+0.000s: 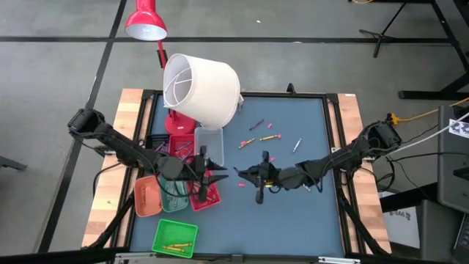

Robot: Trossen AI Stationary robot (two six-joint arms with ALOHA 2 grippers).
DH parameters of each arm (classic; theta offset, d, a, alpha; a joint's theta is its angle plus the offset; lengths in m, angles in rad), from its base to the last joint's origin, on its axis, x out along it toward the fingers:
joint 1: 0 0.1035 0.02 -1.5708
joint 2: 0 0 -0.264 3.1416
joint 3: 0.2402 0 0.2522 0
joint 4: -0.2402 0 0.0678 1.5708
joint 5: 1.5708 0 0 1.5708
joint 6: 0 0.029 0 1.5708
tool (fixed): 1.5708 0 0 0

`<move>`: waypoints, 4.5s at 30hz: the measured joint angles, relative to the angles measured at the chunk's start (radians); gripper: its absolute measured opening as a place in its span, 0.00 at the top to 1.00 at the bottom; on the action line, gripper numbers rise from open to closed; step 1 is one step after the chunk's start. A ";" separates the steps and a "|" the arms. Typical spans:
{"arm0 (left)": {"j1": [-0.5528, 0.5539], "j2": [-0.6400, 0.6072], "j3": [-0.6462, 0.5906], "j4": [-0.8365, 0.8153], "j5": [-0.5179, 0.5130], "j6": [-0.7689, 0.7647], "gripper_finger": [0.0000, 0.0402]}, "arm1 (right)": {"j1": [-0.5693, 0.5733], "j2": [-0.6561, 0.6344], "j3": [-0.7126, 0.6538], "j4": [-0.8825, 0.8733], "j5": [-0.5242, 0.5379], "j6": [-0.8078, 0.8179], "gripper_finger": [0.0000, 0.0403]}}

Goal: Sort crayons
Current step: Put the violet crayon into the black bin, then put the yellow crayon into the green bin

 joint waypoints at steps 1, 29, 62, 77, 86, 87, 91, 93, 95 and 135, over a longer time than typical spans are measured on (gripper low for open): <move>0.009 0.000 0.000 0.023 0.014 0.015 0.75 | -0.012 0.000 0.000 0.023 -0.017 -0.017 0.96; 0.131 0.000 0.000 0.142 0.186 0.118 0.88 | -0.103 -0.001 0.095 0.077 -0.185 -0.246 0.95; 0.116 -0.213 -0.001 -0.435 0.181 -0.160 0.97 | -0.101 -0.002 0.096 -0.331 -0.252 -0.124 0.61; 0.076 -0.566 0.000 -1.310 0.193 -0.726 0.97 | -0.101 -0.002 0.095 -0.431 -0.306 -0.051 0.61; 0.076 -0.634 0.000 -1.648 0.204 -0.965 0.97 | -0.101 -0.002 0.095 -0.431 -0.306 -0.050 0.61; 0.076 -0.634 0.000 -1.671 0.204 -0.979 0.97 | -0.101 -0.002 0.095 -0.431 -0.306 -0.050 0.61; 0.076 -0.630 0.000 -1.733 0.203 -1.017 0.97 | -0.101 -0.002 0.095 -0.431 -0.306 -0.050 0.61; 0.076 -0.629 0.000 -1.748 0.203 -1.018 0.97 | -0.101 -0.002 0.095 -0.431 -0.306 -0.051 0.61; 0.076 -0.629 0.000 -1.764 0.203 -1.018 0.97 | -0.101 -0.002 0.095 -0.431 -0.306 -0.051 0.61; 0.076 -0.619 0.000 -1.499 0.049 -0.983 0.80 | -0.540 -0.002 0.095 -0.866 -0.331 -0.181 0.61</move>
